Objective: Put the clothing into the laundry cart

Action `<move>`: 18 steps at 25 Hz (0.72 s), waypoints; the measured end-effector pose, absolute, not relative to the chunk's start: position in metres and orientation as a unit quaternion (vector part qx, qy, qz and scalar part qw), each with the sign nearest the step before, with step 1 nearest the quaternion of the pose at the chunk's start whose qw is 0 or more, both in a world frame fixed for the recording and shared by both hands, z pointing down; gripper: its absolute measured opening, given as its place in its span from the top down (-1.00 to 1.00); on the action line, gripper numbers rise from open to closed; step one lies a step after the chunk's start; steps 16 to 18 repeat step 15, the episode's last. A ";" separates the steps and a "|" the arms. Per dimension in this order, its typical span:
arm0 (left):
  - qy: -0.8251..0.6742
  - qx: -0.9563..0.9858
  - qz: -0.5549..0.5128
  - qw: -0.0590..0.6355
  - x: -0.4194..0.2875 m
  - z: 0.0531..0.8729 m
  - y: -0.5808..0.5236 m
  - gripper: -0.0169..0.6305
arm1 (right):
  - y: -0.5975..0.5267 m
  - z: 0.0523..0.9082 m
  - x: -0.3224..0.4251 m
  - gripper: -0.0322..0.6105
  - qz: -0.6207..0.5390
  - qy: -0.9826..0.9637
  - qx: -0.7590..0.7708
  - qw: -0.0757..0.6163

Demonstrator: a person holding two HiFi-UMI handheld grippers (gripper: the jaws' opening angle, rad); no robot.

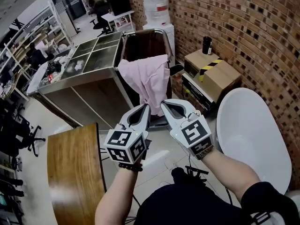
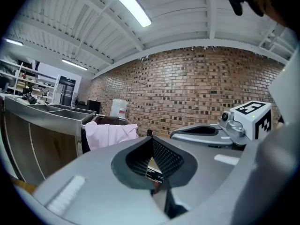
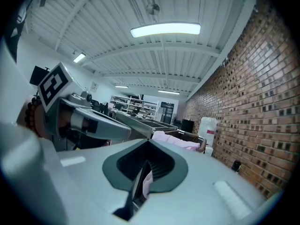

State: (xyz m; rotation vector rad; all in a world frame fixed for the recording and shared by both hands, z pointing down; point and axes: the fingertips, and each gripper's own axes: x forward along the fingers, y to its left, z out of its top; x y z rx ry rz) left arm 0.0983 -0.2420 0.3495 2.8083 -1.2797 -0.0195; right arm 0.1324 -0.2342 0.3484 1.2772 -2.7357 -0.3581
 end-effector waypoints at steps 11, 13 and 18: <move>-0.410 0.912 -0.005 0.027 0.097 0.351 -0.230 0.94 | -0.222 0.341 0.126 0.90 -0.128 -0.897 0.421 0.051; -0.410 0.912 -0.006 0.027 0.096 0.351 -0.228 0.94 | -0.220 0.341 0.126 0.90 -0.129 -0.896 0.422 0.052; -0.410 0.912 -0.007 0.027 0.096 0.350 -0.226 0.94 | -0.218 0.341 0.125 0.90 -0.131 -0.896 0.422 0.054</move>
